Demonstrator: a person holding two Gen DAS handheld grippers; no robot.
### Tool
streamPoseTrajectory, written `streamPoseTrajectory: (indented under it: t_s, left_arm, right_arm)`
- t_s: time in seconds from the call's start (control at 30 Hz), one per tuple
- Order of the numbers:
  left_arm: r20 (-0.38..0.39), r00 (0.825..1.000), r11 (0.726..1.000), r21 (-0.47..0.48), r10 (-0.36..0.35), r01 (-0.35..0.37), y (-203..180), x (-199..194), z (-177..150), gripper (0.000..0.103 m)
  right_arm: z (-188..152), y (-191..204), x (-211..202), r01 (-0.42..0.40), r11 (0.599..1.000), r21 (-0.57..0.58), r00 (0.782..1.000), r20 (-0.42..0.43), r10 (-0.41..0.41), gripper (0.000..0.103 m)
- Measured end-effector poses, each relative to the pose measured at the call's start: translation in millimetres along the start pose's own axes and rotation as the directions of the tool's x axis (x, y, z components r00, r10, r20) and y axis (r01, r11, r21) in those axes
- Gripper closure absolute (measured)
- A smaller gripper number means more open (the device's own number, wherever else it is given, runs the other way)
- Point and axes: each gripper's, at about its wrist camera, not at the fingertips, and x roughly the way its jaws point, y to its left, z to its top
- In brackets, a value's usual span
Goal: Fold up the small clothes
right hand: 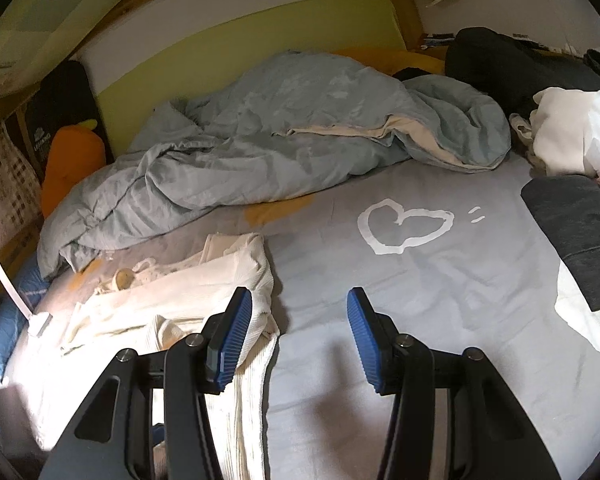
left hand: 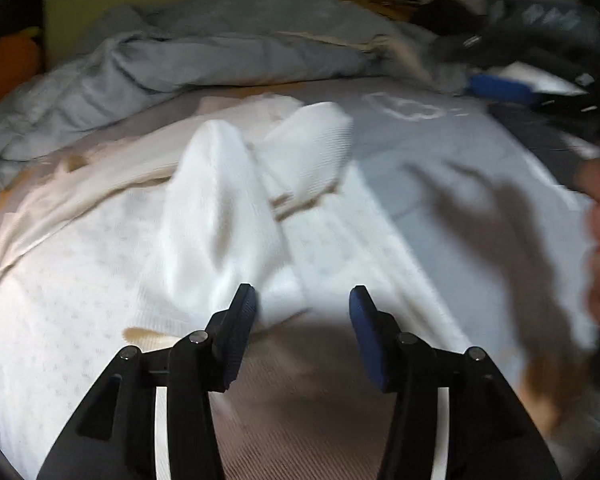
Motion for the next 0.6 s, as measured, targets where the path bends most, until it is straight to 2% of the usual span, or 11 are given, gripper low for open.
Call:
streamPoseTrajectory:
  t_s: [0.07, 0.1, 0.17, 0.2, 0.27, 0.37, 0.47, 0.5, 0.6]
  left_arm:
    - [0.035, 0.990, 0.991, -0.001, 0.135, -0.135, -3, 1, 0, 0.054]
    - [0.026, 0.989, 0.989, -0.012, 0.146, -0.146, -2, 3, -1, 0.056]
    - [-0.013, 0.993, 0.993, -0.022, 0.119, -0.119, 0, 11, -2, 0.079]
    - [-0.017, 0.991, 0.990, -0.017, 0.136, -0.137, 1, 10, -2, 0.093]
    - [-0.009, 0.986, 0.986, -0.021, 0.167, -0.168, 7, -3, -1, 0.094]
    - [0.113, 0.975, 0.981, -0.044, 0.191, -0.188, 30, -61, 6, 0.094]
    - [0.183, 0.965, 0.976, -0.148, 0.189, -0.163, 82, -124, 21, 0.094]
    - [0.198, 0.957, 0.968, -0.181, 0.210, -0.174, 100, -140, 25, 0.094]
    - [0.198, 0.924, 0.928, -0.252, 0.327, -0.274, 156, -166, 33, 0.094]
  right_arm:
    - [3, -5, -2, -0.033, 0.999, 0.025, 0.999, -0.010, 0.033, 0.052]
    - [4, -7, -3, -0.048, 0.998, 0.036, 0.999, -0.017, 0.049, 0.052]
    - [6, -10, -3, -0.074, 0.995, 0.060, 0.997, -0.026, 0.075, 0.052]
    - [6, -12, -3, -0.075, 0.995, 0.065, 0.997, -0.029, 0.077, 0.052]
    - [5, -12, -2, -0.061, 0.996, 0.064, 0.997, -0.036, 0.063, 0.052]
    - [5, -15, 2, -0.020, 0.998, 0.065, 0.999, -0.048, 0.023, 0.052]
    - [3, -19, 9, -0.012, 0.996, 0.088, 0.996, -0.083, 0.019, 0.052]
    - [3, -19, 11, -0.014, 0.996, 0.091, 0.996, -0.089, 0.022, 0.052]
    - [0, -14, 15, -0.001, 0.998, 0.064, 0.995, -0.097, 0.007, 0.052]
